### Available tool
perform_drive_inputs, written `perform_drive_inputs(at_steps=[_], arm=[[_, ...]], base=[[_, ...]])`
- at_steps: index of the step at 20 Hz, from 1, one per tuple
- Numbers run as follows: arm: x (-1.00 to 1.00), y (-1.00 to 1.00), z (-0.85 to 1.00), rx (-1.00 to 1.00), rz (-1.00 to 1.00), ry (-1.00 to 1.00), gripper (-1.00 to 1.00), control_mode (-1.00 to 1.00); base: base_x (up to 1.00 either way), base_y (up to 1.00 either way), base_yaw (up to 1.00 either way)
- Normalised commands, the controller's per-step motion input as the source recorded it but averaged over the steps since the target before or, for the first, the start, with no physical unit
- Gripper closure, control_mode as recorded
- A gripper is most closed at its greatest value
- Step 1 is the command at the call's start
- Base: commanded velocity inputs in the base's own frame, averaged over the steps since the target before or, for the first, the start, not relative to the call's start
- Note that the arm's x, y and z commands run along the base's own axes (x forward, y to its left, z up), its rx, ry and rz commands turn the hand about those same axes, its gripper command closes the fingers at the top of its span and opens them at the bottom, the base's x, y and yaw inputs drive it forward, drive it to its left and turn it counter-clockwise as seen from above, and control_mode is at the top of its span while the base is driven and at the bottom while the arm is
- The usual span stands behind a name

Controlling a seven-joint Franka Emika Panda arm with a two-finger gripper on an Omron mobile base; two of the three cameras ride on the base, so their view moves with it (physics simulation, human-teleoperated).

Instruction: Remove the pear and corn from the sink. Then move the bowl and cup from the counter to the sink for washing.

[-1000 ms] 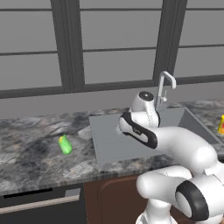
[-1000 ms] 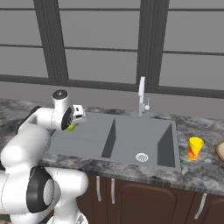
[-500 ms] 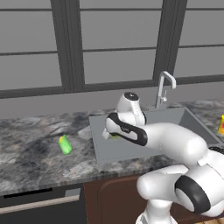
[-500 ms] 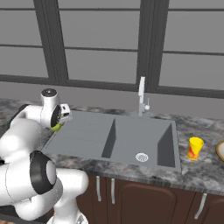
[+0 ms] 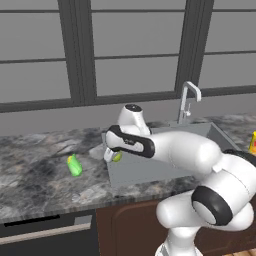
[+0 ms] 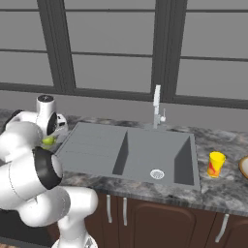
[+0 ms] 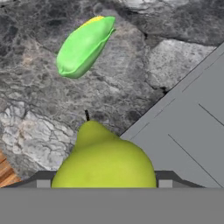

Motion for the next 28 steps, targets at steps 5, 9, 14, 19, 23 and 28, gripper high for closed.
perform_drive_inputs(at_steps=[5,9,14,19,23,28], arm=[[-0.04,0.39,-0.15,0.0,0.1,0.07,1.0,-1.0],[-0.06,0.3,-0.18,0.0,0.09,0.01,1.0,-1.0],[-0.07,0.24,-0.27,0.0,0.04,0.0,1.0,-1.0],[-0.01,0.23,-0.31,0.0,0.0,0.0,1.0,-1.0],[0.0,0.24,-0.32,0.0,0.0,0.0,1.0,-1.0],[0.05,0.22,-0.31,0.0,0.0,0.0,1.0,-1.0]], base=[[0.0,0.0,0.0],[0.0,0.0,0.0],[0.0,0.0,0.0],[0.0,0.0,0.0],[0.0,0.0,0.0],[0.0,0.0,0.0]])
